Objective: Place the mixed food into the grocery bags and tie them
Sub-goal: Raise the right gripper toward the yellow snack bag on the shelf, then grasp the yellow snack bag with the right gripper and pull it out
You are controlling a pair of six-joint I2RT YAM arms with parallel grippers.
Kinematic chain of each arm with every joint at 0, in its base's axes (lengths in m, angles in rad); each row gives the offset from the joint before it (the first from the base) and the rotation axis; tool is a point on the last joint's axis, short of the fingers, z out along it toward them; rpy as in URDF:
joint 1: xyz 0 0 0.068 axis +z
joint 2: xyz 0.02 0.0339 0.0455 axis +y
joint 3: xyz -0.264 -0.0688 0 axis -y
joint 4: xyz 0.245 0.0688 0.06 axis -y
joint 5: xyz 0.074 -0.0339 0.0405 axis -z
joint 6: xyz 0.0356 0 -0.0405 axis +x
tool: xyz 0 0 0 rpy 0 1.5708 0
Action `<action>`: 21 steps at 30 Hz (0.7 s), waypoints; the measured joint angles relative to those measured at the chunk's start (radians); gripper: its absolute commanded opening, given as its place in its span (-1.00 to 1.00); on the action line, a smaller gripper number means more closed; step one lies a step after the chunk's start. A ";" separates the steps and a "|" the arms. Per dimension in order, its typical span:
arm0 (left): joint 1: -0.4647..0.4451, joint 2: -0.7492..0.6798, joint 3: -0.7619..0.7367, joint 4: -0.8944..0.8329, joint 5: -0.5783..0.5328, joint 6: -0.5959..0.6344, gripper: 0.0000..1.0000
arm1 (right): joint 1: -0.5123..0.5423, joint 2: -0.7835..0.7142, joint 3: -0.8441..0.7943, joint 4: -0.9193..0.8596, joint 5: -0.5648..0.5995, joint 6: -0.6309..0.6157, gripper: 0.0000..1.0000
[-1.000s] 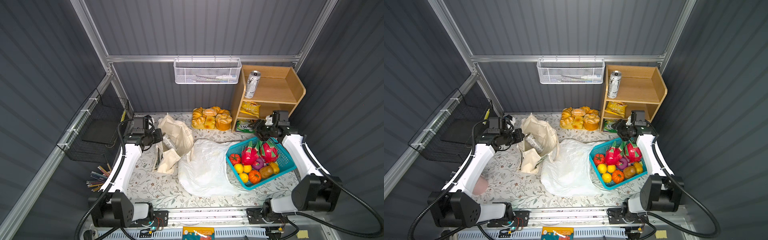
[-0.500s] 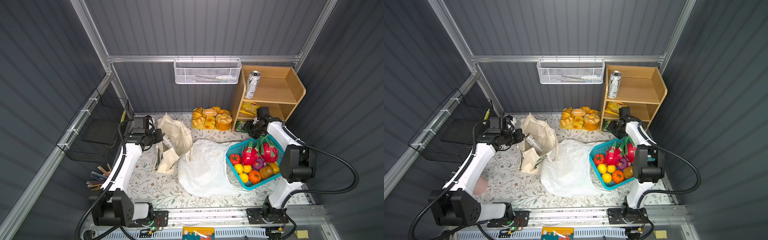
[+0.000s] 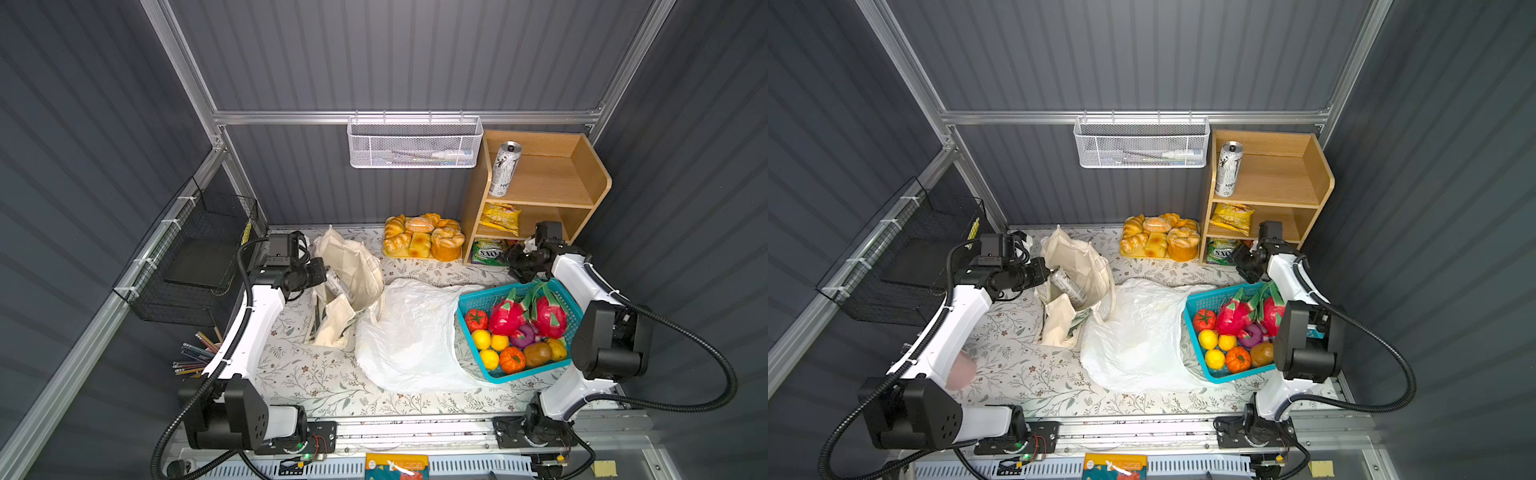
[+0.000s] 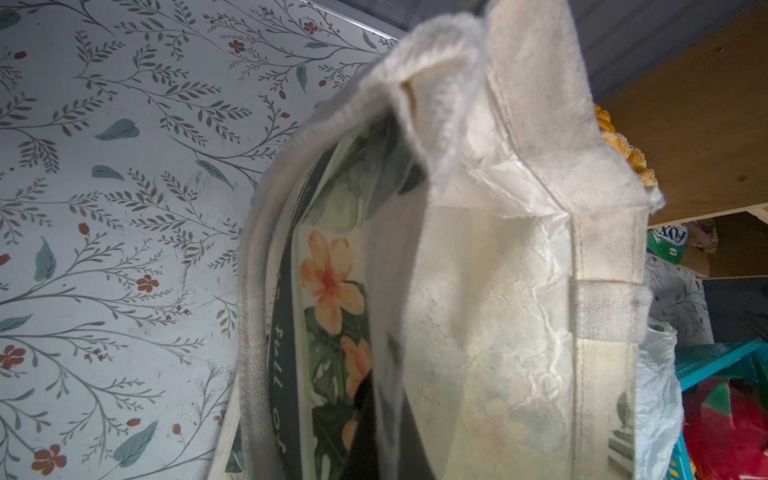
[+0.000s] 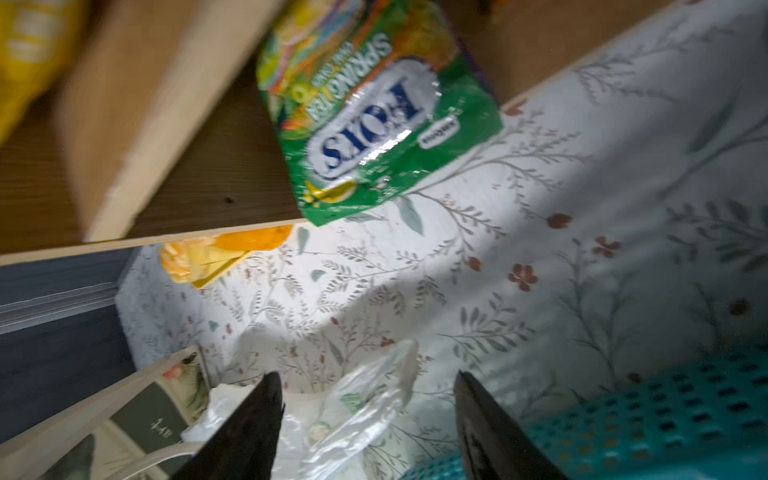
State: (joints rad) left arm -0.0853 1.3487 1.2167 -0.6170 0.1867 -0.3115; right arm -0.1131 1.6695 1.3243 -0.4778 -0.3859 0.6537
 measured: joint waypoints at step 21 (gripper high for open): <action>0.000 0.015 0.023 -0.034 0.000 0.004 -1.00 | -0.037 0.040 0.007 0.426 -0.077 0.392 0.32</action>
State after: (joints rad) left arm -0.0849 1.3636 1.2400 -0.6510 0.1867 -0.3077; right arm -0.1505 1.7100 1.3315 -0.0521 -0.4629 1.0458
